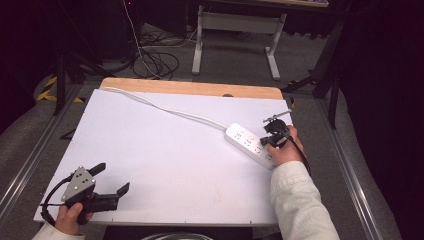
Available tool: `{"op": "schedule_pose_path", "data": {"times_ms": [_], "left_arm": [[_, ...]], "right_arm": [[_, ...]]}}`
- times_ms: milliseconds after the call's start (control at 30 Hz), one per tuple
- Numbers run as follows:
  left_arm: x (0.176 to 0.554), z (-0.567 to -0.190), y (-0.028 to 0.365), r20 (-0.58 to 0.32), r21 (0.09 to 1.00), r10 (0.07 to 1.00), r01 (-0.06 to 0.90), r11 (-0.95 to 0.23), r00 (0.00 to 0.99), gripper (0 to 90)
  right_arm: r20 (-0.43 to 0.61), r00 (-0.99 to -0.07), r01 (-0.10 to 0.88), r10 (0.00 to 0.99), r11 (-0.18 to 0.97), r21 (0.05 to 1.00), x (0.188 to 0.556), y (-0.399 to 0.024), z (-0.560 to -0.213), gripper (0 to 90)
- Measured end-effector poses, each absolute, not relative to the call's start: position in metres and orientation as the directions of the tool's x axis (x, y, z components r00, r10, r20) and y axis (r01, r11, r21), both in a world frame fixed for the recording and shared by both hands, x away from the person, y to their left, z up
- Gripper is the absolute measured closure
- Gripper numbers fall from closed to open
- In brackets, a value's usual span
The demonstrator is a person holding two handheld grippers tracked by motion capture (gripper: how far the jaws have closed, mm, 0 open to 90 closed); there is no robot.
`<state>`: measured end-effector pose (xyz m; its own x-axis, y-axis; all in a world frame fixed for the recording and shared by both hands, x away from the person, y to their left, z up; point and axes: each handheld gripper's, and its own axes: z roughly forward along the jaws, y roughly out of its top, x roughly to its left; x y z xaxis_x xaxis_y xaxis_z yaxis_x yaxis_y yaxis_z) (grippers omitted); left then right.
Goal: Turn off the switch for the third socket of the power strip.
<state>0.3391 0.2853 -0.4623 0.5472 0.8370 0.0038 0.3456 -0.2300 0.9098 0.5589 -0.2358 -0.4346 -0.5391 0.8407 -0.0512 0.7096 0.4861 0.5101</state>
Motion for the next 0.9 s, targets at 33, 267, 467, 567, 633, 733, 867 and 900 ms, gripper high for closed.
{"op": "schedule_pose_path", "data": {"times_ms": [33,267,467,567,633,733,867,900], "left_arm": [[0.3391,-0.4623,0.2854,0.005,0.910,0.837,0.345,-0.231,0.547,2.5],[0.3389,-0.4625,0.2850,0.003,0.909,0.836,0.346,-0.231,0.548,2.5],[0.3391,-0.4627,0.2848,0.003,0.909,0.835,0.347,-0.232,0.550,2.5],[0.3390,-0.4627,0.2847,0.003,0.909,0.835,0.346,-0.232,0.550,2.5],[0.3389,-0.4627,0.2846,0.003,0.909,0.835,0.346,-0.231,0.550,2.5],[0.3388,-0.4627,0.2847,0.003,0.909,0.835,0.346,-0.231,0.550,2.5],[0.3386,-0.4626,0.2850,0.003,0.909,0.835,0.347,-0.232,0.550,2.5],[0.3387,-0.4626,0.2851,0.002,0.909,0.835,0.347,-0.231,0.550,2.5]], "right_arm": [[-0.052,-0.537,0.710,0.842,0.485,0.510,0.5587,-0.2356,-0.4346,90.0],[-0.071,-0.540,0.706,0.839,0.497,0.504,0.5583,-0.2335,-0.4346,90.0],[-0.089,-0.535,0.707,0.840,0.504,0.496,0.5577,-0.2306,-0.4344,90.0],[-0.102,-0.533,0.707,0.840,0.509,0.492,0.5574,-0.2290,-0.4343,90.0],[-0.098,-0.530,0.709,0.842,0.504,0.494,0.5572,-0.2293,-0.4346,90.0],[-0.086,-0.517,0.719,0.852,0.487,0.496,0.5572,-0.2298,-0.4346,90.0],[-0.096,-0.512,0.723,0.854,0.489,0.488,0.5576,-0.2278,-0.4346,90.0],[-0.098,-0.513,0.723,0.853,0.491,0.485,0.5579,-0.2275,-0.4346,90.0]]}}
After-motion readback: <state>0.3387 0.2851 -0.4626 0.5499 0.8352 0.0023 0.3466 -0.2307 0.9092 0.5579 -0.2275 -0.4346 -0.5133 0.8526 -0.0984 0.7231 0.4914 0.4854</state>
